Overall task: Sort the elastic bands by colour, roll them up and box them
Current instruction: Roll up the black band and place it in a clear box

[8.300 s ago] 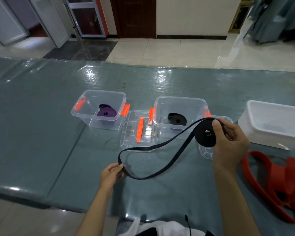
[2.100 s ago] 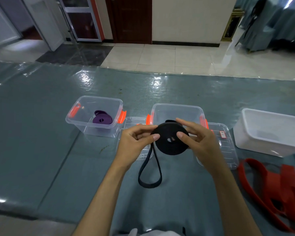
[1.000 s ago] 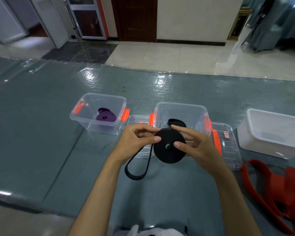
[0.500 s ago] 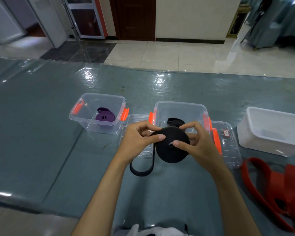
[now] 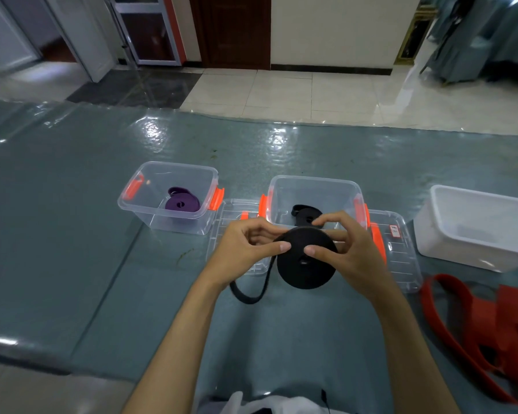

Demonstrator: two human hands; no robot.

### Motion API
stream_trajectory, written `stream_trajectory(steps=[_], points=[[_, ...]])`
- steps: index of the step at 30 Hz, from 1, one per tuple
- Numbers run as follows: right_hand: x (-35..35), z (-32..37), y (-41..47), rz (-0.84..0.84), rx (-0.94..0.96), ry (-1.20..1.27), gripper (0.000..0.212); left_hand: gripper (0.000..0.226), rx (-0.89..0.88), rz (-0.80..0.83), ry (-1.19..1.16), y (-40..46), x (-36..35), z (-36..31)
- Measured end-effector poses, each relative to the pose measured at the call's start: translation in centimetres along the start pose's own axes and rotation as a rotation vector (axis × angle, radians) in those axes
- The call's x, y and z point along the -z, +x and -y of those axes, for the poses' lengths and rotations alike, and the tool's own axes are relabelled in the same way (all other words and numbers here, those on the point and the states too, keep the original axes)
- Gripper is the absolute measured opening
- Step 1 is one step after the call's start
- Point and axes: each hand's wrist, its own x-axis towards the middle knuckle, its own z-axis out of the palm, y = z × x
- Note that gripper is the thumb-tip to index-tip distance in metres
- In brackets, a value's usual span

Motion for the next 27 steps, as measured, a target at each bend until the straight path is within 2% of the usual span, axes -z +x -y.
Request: stream_trajectory(steps=[4, 7, 11, 15, 19, 22, 25, 27], points=[[-0.4, -0.1, -0.4, -0.081, 0.073, 0.062, 0.037, 0.031, 0.057, 0.04, -0.027, -0.3, 0.4, 0.6], [-0.8, -0.3, -0.4, -0.136, 0.043, 0.065, 0.031, 0.037, 0.026, 0.037, -0.047, -0.4, 0.5, 0.7], [-0.4, -0.6, 0.0, -0.059, -0.048, 0.062, 0.033, 0.023, 0.005, -0.02, -0.025, -0.1, 0.3, 0.7], [0.1, -0.6, -0.2, -0.012, -0.021, 0.067, 0.036, 0.019, -0.007, -0.029, -0.003, -0.1, -0.5, 0.9], [0.6, -0.9, -0.1, -0.166, 0.013, 0.107, 0.025, 0.04, -0.016, 0.079, -0.003, -0.1, -0.5, 0.6], [0.9, -1.1, -0.1, -0.084, -0.07, 0.126, 0.031, 0.04, -0.011, 0.076, -0.003, 0.2, -0.3, 0.7], [1.1, -1.2, -0.2, 0.037, -0.094, 0.017, 0.042, 0.037, 0.021, 0.1, 0.019, 0.3, -0.6, 1.2], [0.9, -1.4, -0.2, 0.014, -0.079, 0.0, 0.041, 0.035, 0.04, 0.068, 0.016, 0.3, -0.9, 1.6]])
